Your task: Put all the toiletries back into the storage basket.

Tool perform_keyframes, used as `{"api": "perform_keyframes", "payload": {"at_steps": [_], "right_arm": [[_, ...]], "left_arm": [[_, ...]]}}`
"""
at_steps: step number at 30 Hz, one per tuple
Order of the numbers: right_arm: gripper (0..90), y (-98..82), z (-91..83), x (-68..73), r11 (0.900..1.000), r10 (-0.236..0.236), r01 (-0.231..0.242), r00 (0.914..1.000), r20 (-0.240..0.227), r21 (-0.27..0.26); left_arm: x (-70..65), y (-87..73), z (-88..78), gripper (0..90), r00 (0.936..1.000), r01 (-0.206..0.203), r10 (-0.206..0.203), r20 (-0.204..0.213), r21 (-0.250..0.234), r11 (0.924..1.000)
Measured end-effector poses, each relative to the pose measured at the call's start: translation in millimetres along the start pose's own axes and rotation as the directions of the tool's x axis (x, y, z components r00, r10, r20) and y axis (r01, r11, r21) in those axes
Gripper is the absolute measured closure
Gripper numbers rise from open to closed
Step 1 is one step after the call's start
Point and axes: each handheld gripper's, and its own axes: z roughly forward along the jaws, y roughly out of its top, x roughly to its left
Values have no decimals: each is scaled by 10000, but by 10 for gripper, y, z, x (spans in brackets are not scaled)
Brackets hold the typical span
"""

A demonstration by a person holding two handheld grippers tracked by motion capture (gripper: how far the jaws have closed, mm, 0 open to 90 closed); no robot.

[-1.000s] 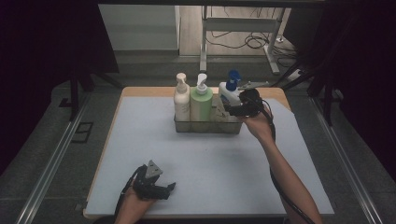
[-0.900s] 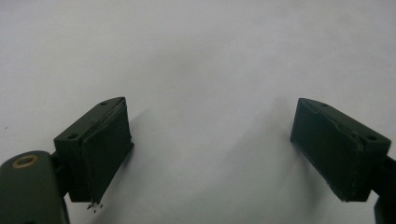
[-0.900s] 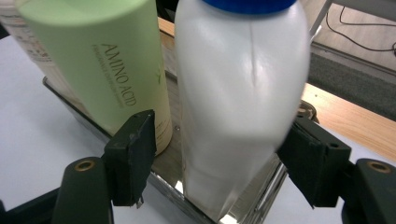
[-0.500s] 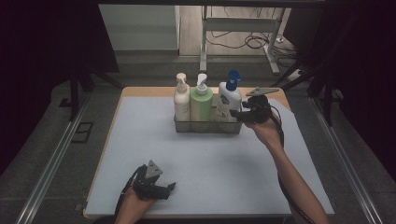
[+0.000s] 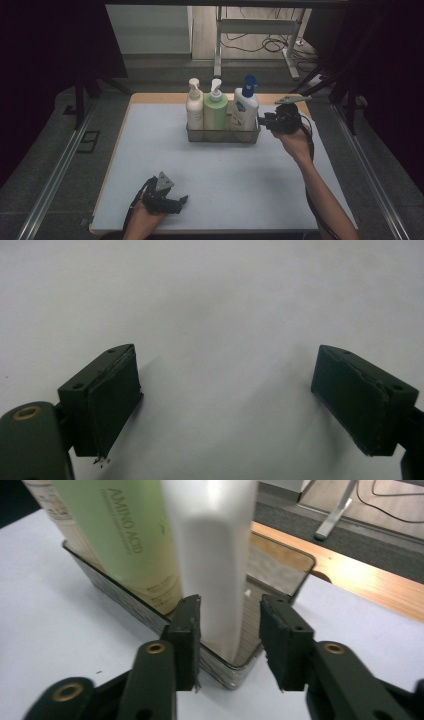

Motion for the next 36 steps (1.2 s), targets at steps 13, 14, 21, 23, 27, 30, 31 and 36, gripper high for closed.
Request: {"api": "perform_keyframes", "payload": {"at_steps": [13,14,21,23,27,30,31,36], "right_arm": [[882,35,214,-110,9991,334,-348,9977,590,227],[892,39,234,-121,9990,354,-370,9972,656,236],[897,70,385,-177,9976,608,-632,9948,816,273],[896,71,432,-174,9973,641,-668,9946,822,308],[896,68,525,-186,9973,583,-617,9950,806,400],[895,61,604,-209,9976,507,-539,9961,726,426],[895,61,632,-217,9972,563,-595,9961,686,451],[894,46,739,-209,9954,734,-762,9960,503,573]], "left_arm": [[0,0,0,120,10000,7,-7,3,-1,10000],[0,0,0,120,10000,5,-5,4,-3,10000],[1,0,0,120,10000,7,-7,6,-3,10000],[1,0,0,120,10000,8,-8,6,-1,10000],[1,0,-1,120,10000,-7,7,-4,11,10000],[2,0,-1,120,10000,-7,7,-2,12,10000],[3,0,-1,120,10000,-8,8,3,10,10000],[2,0,-1,120,10000,-6,6,0,10,10000]]}}
